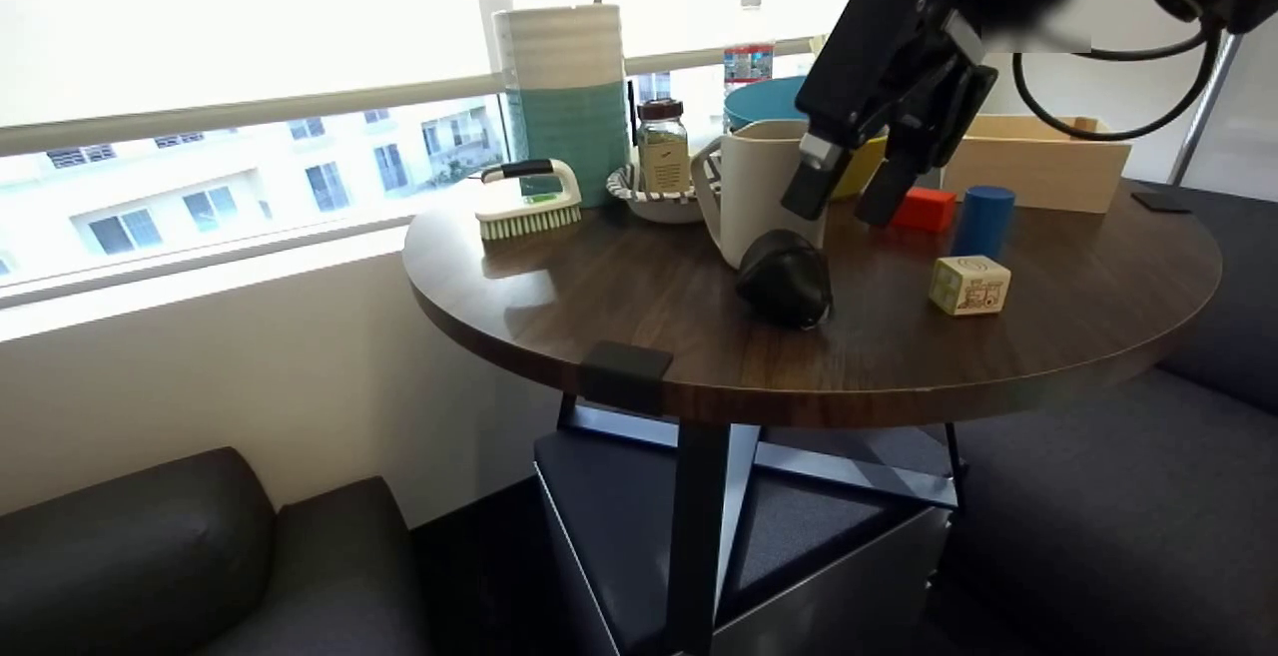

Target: Put the black object in the white mug

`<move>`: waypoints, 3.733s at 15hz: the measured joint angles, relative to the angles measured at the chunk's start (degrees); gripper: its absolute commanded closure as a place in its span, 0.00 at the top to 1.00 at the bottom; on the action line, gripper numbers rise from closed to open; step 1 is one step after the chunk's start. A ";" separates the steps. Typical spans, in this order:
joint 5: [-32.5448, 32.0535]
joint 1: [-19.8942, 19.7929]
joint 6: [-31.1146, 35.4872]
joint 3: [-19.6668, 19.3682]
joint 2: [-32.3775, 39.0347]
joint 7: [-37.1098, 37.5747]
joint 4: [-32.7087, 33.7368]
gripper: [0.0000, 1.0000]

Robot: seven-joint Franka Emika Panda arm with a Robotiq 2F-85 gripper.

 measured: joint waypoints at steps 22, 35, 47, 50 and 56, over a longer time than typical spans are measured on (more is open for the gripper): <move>2.25 -0.72 2.87 0.47 8.13 9.04 2.38 0.38; 2.55 -1.09 -4.77 0.32 3.78 8.89 3.29 0.06; -7.54 -6.34 -11.03 4.20 -3.41 9.50 10.03 0.06; -10.95 -8.53 -9.38 4.54 -3.44 9.50 11.51 0.06; -15.17 -12.07 -5.33 4.59 -1.65 9.49 11.90 0.62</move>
